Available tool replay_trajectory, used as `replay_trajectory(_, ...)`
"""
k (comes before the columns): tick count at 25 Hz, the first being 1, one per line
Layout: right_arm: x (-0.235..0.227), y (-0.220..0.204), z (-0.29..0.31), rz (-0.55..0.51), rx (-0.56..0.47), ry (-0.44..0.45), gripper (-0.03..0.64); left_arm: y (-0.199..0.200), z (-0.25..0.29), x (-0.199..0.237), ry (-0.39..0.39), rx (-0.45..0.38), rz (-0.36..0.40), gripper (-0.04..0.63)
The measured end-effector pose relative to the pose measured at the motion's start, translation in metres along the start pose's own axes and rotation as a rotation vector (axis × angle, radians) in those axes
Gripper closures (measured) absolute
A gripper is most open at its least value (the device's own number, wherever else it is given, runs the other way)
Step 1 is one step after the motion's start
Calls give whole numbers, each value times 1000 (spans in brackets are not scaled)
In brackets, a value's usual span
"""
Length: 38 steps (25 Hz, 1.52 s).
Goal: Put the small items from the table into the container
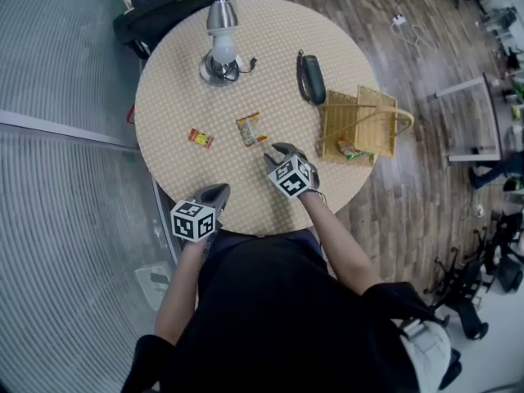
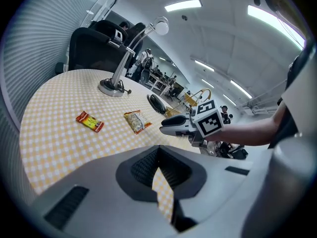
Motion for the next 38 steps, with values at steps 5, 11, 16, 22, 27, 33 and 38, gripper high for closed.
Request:
replay_trajectory(5,-6,13,24,46,15,-21,446,4,-4,15,-25,39,24,592)
replay_trajectory(11,-14,21,55,127,36,-38,366,7,-10,26,-34,57,36,592)
replay_trajectory(16,-15,27,74,115,57,-41,336,-2,-16,31,-28,75,23,592)
replay_trajectory(22,-18,30,87,58,85,-49,338,-8,-20,36,-16,74,-4,592)
replay_trajectory(27,-11,36,88,2,78,-34,401,-7,-20,40,-9,69,-7,592)
replay_trajectory(33,-7,37,83,-38,76,-25,460,-2,-18,37,-16,59,0,592)
replay_trajectory(38,-8,36,74,-22,59,-26,476,1,-16,33,-21,57,12,592)
Point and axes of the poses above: the fingertips, and each gripper's own axes: z forward along the fingers, x to its left, y out of its top, the point moved 5 cm from there along -z, backward along the fingers, and after that the axes turned 1 degree about -y, right-handed, at the moved point
